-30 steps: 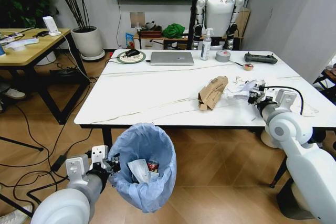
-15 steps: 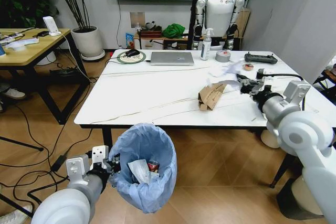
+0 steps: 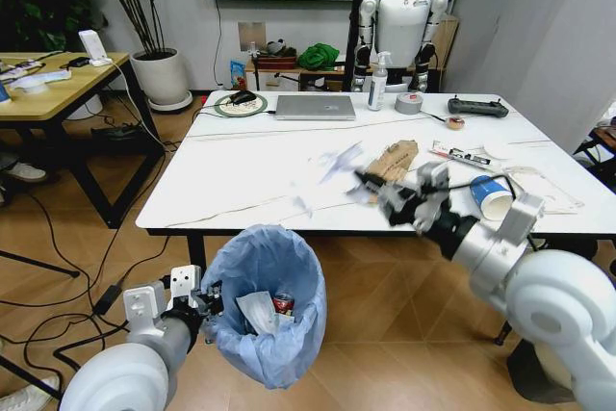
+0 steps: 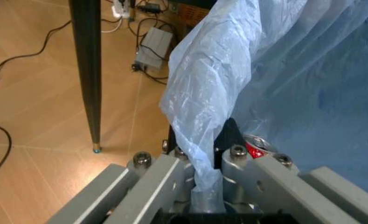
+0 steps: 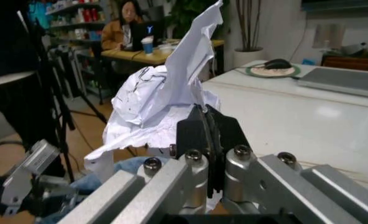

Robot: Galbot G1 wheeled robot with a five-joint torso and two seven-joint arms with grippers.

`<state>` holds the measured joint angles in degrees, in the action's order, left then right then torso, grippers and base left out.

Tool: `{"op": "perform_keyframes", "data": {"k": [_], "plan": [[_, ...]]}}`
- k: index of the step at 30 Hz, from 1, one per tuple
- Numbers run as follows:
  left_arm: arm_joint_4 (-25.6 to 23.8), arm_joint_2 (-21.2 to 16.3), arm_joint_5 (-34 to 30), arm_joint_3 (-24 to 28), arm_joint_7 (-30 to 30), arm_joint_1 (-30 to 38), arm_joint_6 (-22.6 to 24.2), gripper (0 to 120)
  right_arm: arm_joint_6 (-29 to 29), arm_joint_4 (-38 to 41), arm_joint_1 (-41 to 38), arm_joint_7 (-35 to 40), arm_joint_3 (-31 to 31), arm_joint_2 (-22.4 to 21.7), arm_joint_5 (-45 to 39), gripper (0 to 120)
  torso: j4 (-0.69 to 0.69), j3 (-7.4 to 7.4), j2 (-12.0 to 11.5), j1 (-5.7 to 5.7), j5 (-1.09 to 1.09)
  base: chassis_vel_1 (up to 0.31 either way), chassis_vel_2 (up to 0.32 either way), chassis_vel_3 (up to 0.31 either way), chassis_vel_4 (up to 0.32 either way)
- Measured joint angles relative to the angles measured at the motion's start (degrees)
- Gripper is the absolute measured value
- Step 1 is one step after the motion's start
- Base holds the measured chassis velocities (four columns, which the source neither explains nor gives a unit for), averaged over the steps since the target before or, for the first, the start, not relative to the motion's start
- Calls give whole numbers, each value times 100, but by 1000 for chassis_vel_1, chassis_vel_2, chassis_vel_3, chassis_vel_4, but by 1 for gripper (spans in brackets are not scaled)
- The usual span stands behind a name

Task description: Pick up the trash bin and place the trash from the table into it.

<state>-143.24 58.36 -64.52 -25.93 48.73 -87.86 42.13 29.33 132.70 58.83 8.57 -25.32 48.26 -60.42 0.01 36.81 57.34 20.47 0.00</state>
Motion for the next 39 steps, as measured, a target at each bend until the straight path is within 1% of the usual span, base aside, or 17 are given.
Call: {"op": "perform_keyframes", "data": {"k": [1,7,10,15,17,19,22,26,27,30,33,34,35,36,37,38,39], "plan": [[0,2,-21,12,37,21,0,0,-53,99,113,-279,32,-62,55,0,0,0,0,0,0,0,0,0,0],[0,16,-49,132,101,106,0,0,-240,405,532,-1014,145,-288,251,0,0,0,0,0,0,0,0,0,0],[0,20,-51,281,138,195,0,0,-325,573,830,-1483,280,-396,589,0,0,0,0,0,0,0,0,0,0],[0,18,-51,364,145,257,0,0,-395,589,1051,-1738,406,-456,992,0,0,0,0,1,1,0,0,0,0],[26,12,-51,451,163,323,0,0,-490,589,1231,-1960,557,-559,1441,10,-1,0,0,1,0,0,0,0,0],[41,18,-50,487,175,346,0,0,-512,590,1288,-1997,646,-598,1594,13,-1,0,-2,1,1,0,0,0,0],[91,79,-42,584,229,377,0,0,-526,599,1375,-2041,848,-649,2018,27,0,0,-2,2,0,0,0,0,0],[144,137,-23,693,247,437,0,0,-513,630,1531,-1995,1000,-644,2259,41,0,1,-2,2,0,0,0,0,0],[144,137,-23,693,247,437,0,0,-513,630,1531,-1995,1000,-644,2259,41,0,1,-2,2,0,0,0,0,0],[151,157,-15,730,250,453,0,0,-525,613,1664,-1977,965,-625,2407,55,-1,1,-1,2,0,0,0,0,0],[151,161,-12,731,250,445,0,0,-491,616,1668,-1682,849,-504,2407,66,-1,1,-1,2,0,0,0,0,0],[148,160,-9,729,250,424,0,0,-350,622,1561,-1211,809,-410,2281,72,-2,0,-1,1,0,0,0,0,0],[148,160,-9,729,250,424,0,0,-350,622,1561,-1211,809,-410,2281,72,-2,0,-1,1,0,0,0,0,0],[141,158,-6,728,250,408,0,0,-222,619,1438,-814,791,-341,2099,73,-1,0,-1,2,0,0,0,0,0],[130,155,1,727,250,381,0,0,17,534,1136,-117,778,-227,1667,80,-1,0,-1,1,0,0,0,0,0],[121,154,5,726,250,366,0,0,120,445,935,212,777,-178,1454,82,-1,1,-1,1,0,0,0,0,0],[97,149,18,719,250,333,0,0,257,226,523,722,798,-97,1129,88,-1,1,-1,1,1,0,0,0,0]]}}
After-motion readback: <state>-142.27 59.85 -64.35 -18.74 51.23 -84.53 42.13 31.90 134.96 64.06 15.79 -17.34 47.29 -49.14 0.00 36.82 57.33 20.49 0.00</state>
